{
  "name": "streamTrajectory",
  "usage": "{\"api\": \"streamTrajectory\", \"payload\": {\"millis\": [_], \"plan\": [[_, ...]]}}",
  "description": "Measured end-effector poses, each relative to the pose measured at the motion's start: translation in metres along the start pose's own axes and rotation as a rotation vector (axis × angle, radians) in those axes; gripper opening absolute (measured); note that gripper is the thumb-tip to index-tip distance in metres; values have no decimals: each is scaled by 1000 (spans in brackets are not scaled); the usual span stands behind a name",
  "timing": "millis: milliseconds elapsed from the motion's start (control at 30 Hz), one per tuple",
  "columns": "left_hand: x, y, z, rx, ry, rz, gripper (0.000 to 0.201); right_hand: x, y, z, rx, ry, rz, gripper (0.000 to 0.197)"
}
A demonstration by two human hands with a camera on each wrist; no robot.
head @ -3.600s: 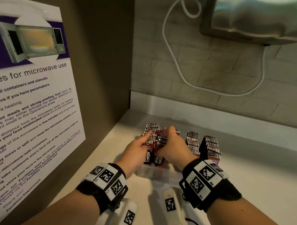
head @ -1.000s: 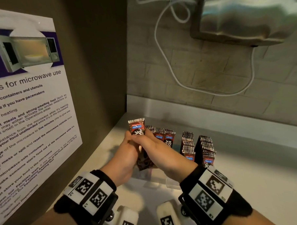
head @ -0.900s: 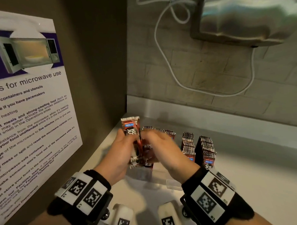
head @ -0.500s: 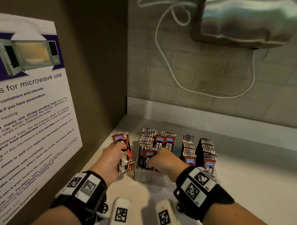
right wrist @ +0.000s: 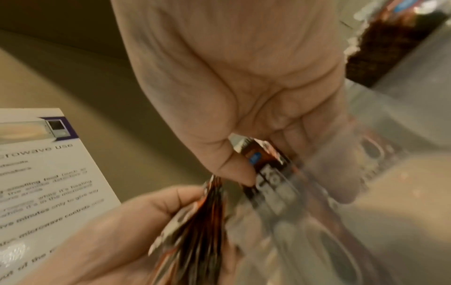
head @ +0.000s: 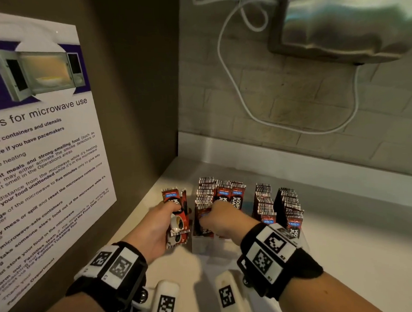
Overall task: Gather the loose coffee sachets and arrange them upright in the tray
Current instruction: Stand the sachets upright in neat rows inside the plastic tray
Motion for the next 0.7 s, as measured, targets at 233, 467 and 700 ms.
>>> {"api": "streamTrajectory", "payload": {"millis": [233, 467, 700], "plan": [[3, -17, 39, 253, 50, 26, 20, 0, -111, 6, -33, -2, 497, 11], [21, 8, 66, 320, 69, -130, 18, -25, -101, -8, 356, -143, 420, 43], [28, 33, 39, 158, -9, -244, 23, -40, -74, 9, 393, -8, 316, 41]]}}
Point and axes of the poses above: each hand's wrist, its own x-axis away from the middle knuckle, its own y-axis out of the palm, z = x × y, the point moved 10 cm from there along -x, towards the middle knuckle, and after that the axes turned 8 degrees about z, right-handed, at the moved point
